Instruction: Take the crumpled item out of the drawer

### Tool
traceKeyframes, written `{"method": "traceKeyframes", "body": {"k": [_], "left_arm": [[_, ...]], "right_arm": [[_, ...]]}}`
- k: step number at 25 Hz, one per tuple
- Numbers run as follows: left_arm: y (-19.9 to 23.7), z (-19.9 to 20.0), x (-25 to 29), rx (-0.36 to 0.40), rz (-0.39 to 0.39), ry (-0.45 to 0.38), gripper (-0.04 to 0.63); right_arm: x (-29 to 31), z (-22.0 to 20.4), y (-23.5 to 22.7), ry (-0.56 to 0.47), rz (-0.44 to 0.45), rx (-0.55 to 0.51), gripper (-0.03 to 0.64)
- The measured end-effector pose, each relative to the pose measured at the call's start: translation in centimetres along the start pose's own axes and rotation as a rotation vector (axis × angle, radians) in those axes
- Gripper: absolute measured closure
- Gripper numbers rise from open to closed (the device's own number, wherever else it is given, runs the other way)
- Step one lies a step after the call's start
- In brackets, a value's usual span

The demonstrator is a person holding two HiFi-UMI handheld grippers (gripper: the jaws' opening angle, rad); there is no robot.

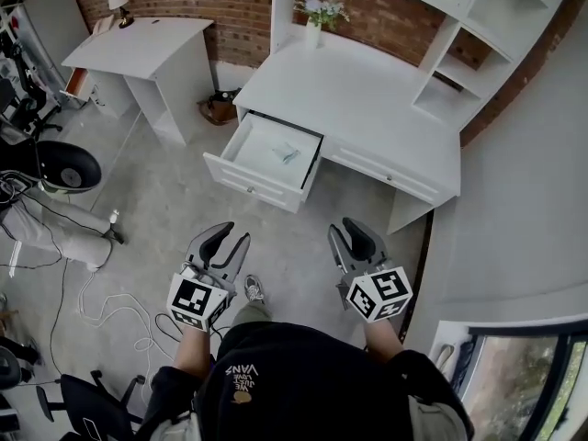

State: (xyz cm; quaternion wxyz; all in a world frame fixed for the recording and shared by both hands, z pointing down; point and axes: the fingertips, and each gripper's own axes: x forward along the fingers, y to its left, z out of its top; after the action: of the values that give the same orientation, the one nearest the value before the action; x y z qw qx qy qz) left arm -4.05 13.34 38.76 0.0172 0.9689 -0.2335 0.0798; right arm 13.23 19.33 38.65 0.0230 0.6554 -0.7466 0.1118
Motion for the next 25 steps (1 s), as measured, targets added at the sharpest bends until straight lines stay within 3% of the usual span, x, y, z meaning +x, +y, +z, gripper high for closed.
{"method": "traceKeyframes", "body": {"k": [12,25], "left_arm": [[13.4,0.7,6.2,0.024,-0.092,-0.001,0.462],[19.3,-1.1,10.7,-0.009,-0.098,0.027,0.459]], "right_arm": [[14.2,2.4,-0.5,0.004,-0.073,-0.005,0.499],[23.4,0.0,-3.5,0.111,-0.072,-0.061,0.499]]}}
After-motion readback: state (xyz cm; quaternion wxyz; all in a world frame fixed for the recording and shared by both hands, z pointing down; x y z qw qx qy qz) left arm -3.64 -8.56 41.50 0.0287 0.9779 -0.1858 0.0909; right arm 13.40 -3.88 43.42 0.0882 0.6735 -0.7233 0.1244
